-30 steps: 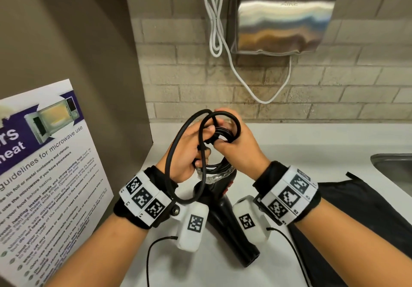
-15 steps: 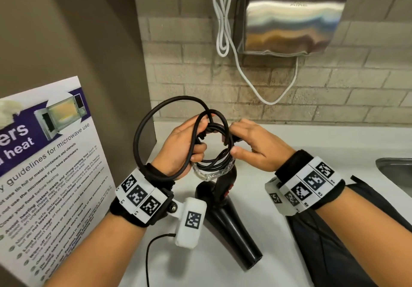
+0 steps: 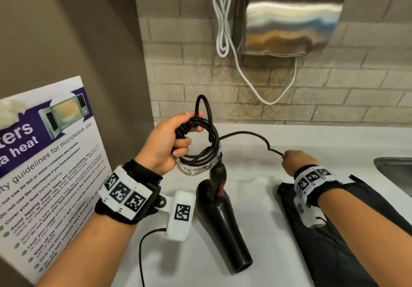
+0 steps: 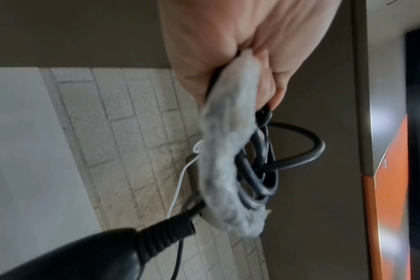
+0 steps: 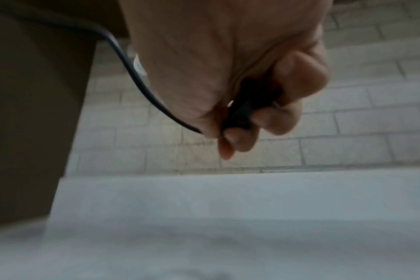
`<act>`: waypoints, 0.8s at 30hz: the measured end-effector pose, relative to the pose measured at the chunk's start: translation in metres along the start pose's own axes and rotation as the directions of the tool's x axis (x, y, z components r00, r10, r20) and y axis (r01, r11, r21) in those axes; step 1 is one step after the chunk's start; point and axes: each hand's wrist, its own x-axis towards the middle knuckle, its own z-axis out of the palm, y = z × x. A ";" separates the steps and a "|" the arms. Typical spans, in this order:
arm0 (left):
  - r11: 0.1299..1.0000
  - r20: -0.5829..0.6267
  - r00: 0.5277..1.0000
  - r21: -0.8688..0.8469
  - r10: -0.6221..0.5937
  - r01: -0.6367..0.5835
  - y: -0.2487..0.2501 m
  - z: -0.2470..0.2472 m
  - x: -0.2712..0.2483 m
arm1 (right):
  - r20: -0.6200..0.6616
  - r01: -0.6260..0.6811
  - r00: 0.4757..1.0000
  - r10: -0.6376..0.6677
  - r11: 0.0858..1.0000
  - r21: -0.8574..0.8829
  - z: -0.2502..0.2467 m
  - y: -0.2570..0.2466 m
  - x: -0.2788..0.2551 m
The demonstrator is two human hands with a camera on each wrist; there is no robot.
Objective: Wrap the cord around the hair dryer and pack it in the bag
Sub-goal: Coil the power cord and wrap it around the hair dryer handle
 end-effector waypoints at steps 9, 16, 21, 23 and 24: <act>0.998 0.033 0.999 0.049 0.028 -0.029 -0.005 0.013 0.007 | -0.247 0.441 0.890 -0.384 0.584 0.682 -0.025 -0.053 -0.029; 0.997 0.077 0.996 0.055 0.040 -0.045 -0.010 0.022 0.013 | -0.088 0.621 0.501 -0.861 0.286 0.730 -0.067 -0.088 -0.082; 0.991 0.063 0.995 0.096 0.083 -0.088 -0.005 0.019 0.015 | -0.122 0.445 0.504 -0.855 0.136 0.885 -0.062 -0.081 -0.085; 0.990 0.072 0.994 0.108 0.083 -0.090 -0.006 0.021 0.015 | -0.155 0.437 0.513 -0.844 0.101 0.894 -0.060 -0.084 -0.084; 0.989 0.082 0.993 0.112 0.083 -0.092 -0.007 0.023 0.014 | -0.161 0.432 0.514 -0.842 0.093 0.897 -0.060 -0.085 -0.083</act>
